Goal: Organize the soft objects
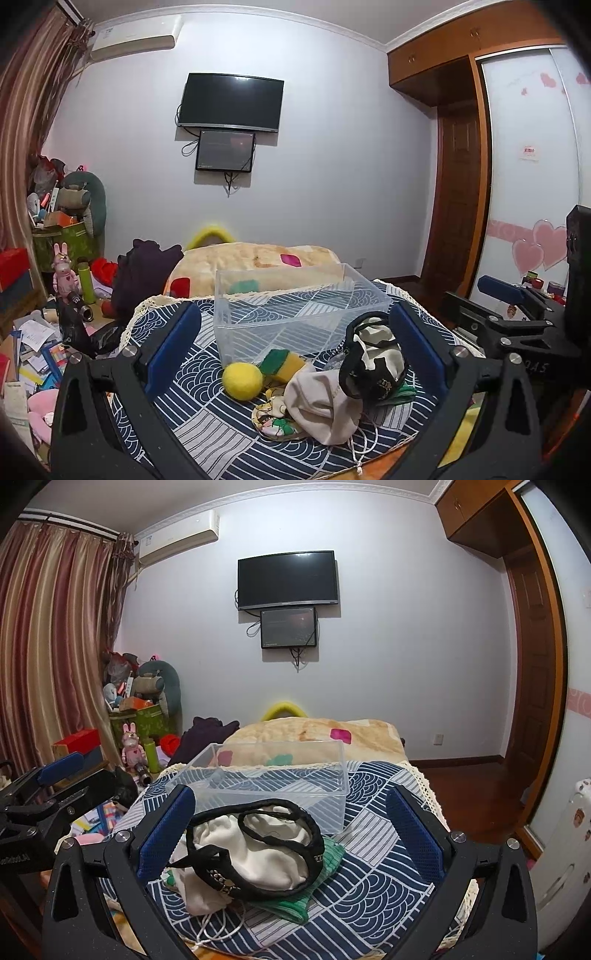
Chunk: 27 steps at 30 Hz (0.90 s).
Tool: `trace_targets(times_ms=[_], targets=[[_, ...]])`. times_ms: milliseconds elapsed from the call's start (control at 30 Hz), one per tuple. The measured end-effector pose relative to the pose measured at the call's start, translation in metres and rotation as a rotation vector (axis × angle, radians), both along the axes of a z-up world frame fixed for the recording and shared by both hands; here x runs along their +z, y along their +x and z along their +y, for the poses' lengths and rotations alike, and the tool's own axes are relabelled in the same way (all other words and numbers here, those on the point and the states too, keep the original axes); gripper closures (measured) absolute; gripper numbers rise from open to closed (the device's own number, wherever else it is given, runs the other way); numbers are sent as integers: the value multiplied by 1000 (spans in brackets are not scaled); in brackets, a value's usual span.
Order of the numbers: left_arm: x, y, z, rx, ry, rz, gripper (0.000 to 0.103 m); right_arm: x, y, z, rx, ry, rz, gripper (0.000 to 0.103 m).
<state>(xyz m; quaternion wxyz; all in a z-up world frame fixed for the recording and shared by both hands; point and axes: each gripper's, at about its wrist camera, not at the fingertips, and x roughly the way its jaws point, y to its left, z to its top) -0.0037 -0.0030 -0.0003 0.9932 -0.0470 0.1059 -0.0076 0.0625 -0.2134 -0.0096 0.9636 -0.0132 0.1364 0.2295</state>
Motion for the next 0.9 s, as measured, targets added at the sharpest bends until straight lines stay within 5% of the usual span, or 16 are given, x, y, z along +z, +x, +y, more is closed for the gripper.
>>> trace_targets(times_ms=[900], targets=[[1,-1,-1,1,-13,-7,0,7,-3,3,11,5,-10,0]])
